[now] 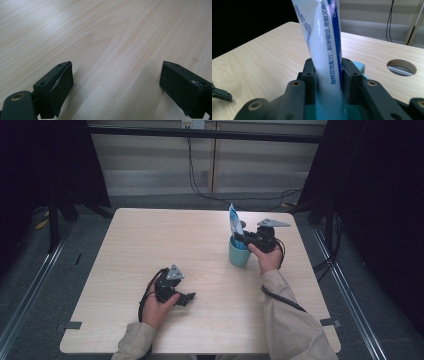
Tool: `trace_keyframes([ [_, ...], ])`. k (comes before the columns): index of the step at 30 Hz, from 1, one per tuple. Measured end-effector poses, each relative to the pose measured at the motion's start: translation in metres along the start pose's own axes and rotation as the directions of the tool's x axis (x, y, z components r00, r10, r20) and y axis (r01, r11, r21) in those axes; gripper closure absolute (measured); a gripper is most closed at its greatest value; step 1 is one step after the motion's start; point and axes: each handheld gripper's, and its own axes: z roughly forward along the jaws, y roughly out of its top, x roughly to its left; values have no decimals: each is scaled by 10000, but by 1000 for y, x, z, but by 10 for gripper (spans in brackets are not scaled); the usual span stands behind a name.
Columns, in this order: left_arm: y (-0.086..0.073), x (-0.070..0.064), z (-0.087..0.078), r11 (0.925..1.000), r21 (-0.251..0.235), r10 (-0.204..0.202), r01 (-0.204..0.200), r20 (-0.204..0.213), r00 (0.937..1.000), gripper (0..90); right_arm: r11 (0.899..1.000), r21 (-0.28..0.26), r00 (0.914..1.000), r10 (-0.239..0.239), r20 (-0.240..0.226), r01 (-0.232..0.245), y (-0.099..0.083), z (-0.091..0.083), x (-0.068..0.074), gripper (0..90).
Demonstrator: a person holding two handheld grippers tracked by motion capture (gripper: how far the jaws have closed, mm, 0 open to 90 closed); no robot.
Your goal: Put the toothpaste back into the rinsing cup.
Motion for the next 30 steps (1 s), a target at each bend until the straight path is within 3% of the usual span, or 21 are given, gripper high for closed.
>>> trace_keyframes([
  [12,0,0,0,10000,1,-5,5,-2,10000,114,9997,47,9997,244,-64,-244,-4,-4,-2,647],
  [25,0,0,0,10000,0,-1,1,-4,10000,115,9995,-280,9999,155,52,-154,7,-10,0,580],
  [30,0,0,0,10000,-5,-2,2,-4,10000,114,10000,0,9997,-42,224,42,11,-12,1,539],
])
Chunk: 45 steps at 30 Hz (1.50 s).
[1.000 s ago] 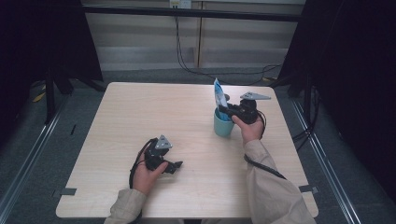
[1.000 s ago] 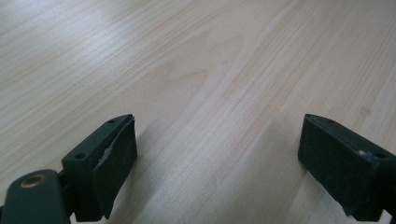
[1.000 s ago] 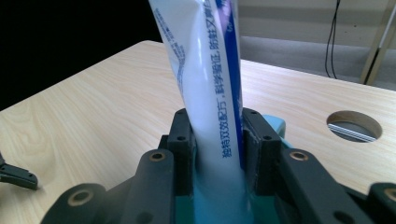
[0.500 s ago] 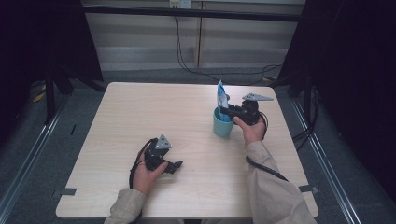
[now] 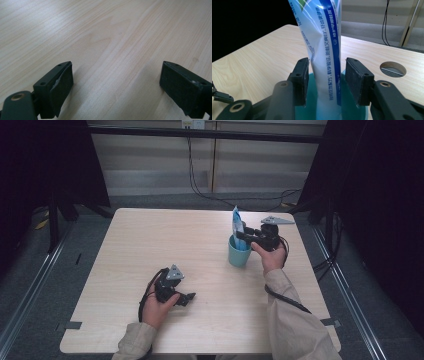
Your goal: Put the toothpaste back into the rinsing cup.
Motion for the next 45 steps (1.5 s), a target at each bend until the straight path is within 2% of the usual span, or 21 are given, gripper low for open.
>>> trace_keyframes([
  [13,0,0,0,10000,-3,-3,3,1,10000,114,9984,558,10000,18,71,-22,2,-1,5,366],
  [16,0,0,0,10000,-18,-5,5,21,10000,114,9972,741,9997,-109,207,93,4,-2,7,327],
  [21,0,0,0,10000,-4,-3,3,5,10000,114,9957,912,9992,-195,351,162,6,-7,9,292],
  [28,0,0,0,10000,-3,-4,4,5,10000,114,9938,1071,9989,-321,331,284,9,-11,12,276],
  [43,0,0,0,10000,0,37,-37,5,10000,114,9907,1343,9992,-275,303,232,13,-15,16,207],
  [45,0,0,0,10000,1,36,-36,5,10000,114,9889,1449,9987,-394,338,341,12,-15,17,195],
])
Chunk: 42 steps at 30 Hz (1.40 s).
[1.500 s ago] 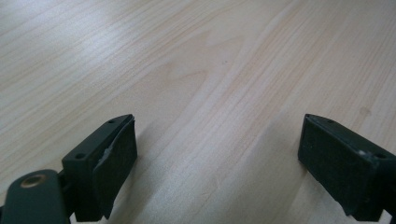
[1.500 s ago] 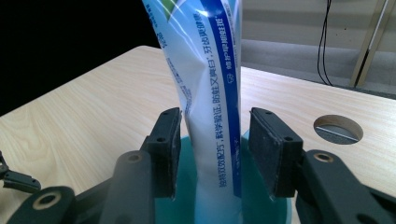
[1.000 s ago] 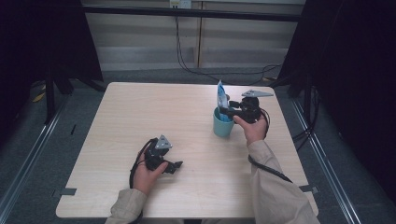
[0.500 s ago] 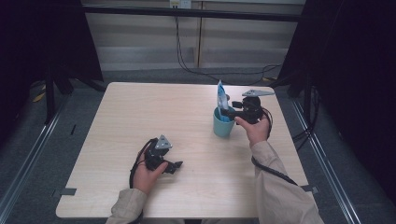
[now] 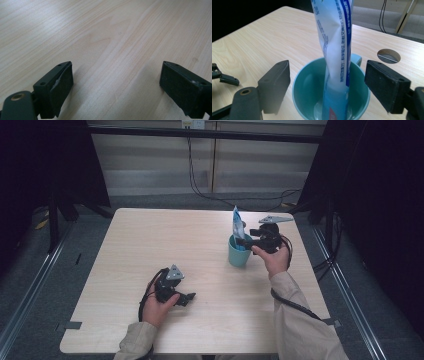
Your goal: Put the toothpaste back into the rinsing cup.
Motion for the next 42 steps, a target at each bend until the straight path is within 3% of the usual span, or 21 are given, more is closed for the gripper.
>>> trace_keyframes([
  [12,0,0,0,10000,0,-1,1,3,10000,114,9997,55,9994,226,-251,-225,-7,-11,-4,149],
  [22,0,0,0,10000,3,7,-7,6,10000,115,10000,60,9994,65,-343,-63,-12,-28,-3,145],
  [32,0,0,0,10000,3,3,-3,7,10000,114,9995,296,9987,-84,-497,98,-18,-27,0,140],
  [42,0,0,0,10000,-4,18,-18,6,10000,115,9985,453,9978,-269,-605,297,-22,-41,5,139],
])
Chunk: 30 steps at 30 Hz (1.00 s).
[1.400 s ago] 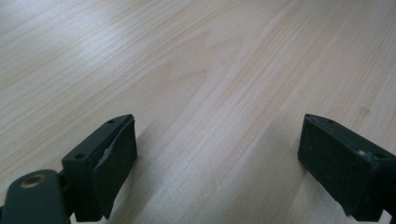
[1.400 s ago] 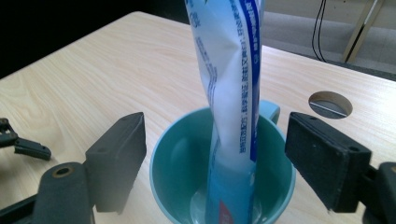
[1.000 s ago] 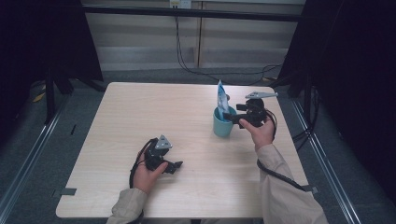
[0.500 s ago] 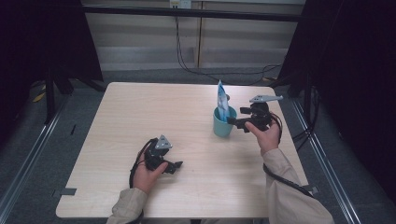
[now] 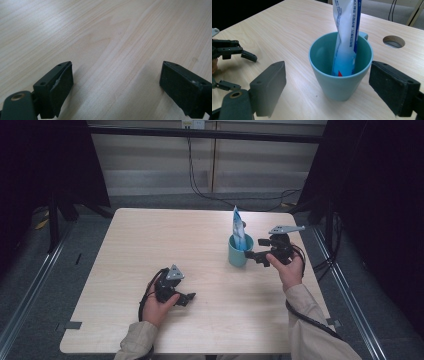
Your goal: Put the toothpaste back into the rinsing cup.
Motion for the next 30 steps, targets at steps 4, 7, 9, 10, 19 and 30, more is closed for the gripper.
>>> trace_keyframes([
  [4,0,0,0,10000,-1,-28,28,10,10000,114,9999,110,10000,-57,-9,57,-4,-2,1,139],
  [7,0,0,0,10000,2,-2,2,1,10000,115,9997,166,9998,-150,-112,152,-9,-3,3,139],
  [9,0,0,0,10000,1,-4,4,2,10000,115,9992,285,9995,-293,-95,295,-13,-5,4,138],
  [10,0,0,0,10000,0,-5,5,1,10000,115,9988,353,9995,-324,-26,325,-15,-5,4,138],
  [19,0,0,0,10000,-3,-4,4,0,10000,115,9974,568,9990,-444,-73,447,-33,-11,4,139],
  [30,0,0,0,10000,-3,-5,5,-3,10000,115,9936,832,9967,-735,-345,761,-54,-11,11,139],
])
